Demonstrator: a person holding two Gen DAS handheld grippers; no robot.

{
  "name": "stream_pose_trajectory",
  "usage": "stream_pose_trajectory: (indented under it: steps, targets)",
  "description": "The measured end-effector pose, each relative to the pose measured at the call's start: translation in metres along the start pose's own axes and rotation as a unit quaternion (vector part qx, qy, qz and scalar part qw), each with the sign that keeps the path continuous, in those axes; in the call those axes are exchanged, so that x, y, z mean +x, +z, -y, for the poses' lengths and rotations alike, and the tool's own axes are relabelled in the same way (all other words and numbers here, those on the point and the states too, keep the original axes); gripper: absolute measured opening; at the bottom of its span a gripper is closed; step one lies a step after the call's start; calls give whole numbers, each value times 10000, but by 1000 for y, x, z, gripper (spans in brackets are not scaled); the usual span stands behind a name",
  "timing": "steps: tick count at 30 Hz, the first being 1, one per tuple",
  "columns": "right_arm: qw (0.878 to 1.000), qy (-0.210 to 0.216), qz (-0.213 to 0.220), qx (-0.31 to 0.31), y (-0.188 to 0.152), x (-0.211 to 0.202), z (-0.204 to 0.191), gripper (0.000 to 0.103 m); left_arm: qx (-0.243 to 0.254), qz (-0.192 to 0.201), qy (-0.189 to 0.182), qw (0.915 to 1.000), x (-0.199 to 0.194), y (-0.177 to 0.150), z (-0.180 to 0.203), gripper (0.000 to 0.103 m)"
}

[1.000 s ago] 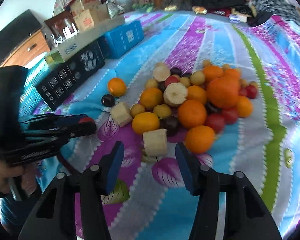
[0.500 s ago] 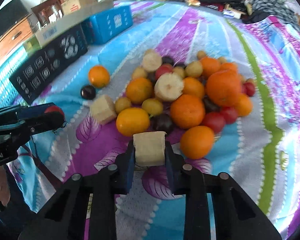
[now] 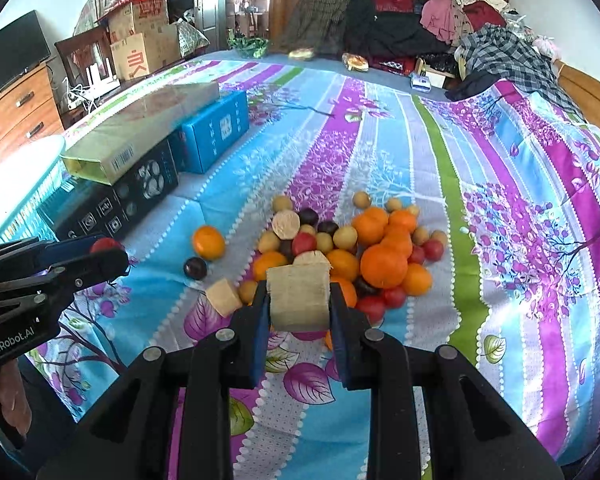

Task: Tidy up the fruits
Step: 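Carry the tomato and white block over the basket with both tools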

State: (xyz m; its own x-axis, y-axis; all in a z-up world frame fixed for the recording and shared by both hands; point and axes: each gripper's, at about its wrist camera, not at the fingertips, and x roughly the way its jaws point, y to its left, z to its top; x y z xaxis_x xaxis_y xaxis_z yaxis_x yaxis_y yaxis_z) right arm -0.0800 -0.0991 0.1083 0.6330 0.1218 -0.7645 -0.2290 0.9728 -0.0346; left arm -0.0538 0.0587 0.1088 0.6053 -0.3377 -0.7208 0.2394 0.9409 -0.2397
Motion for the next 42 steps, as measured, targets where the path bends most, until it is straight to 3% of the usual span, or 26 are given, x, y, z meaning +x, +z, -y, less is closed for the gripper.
stream_pose_trajectory:
  steps: [7,14,29,37,42]
  targets:
    - [9986,470,180,131,23,-19,-8,30,-219,294,256,9990,-29,12,-16,30]
    - [9921,1117,562,-90,73,-44,-42,30,-671,753,880,9910,-83,31,-53,30]
    - [9652,2223,846,-1082,150,-75,-176,30,-1596,1482,2049,9542,-183,32,-144,30]
    - [9463,2741,743,-1544,170,-83,-258,30,-2124,1527,2386,9352,-210,7,-190,30]
    - [9386,2947,432,-1741,172,-69,-297,30,-2374,1423,2440,9294,-212,-7,-211,30]
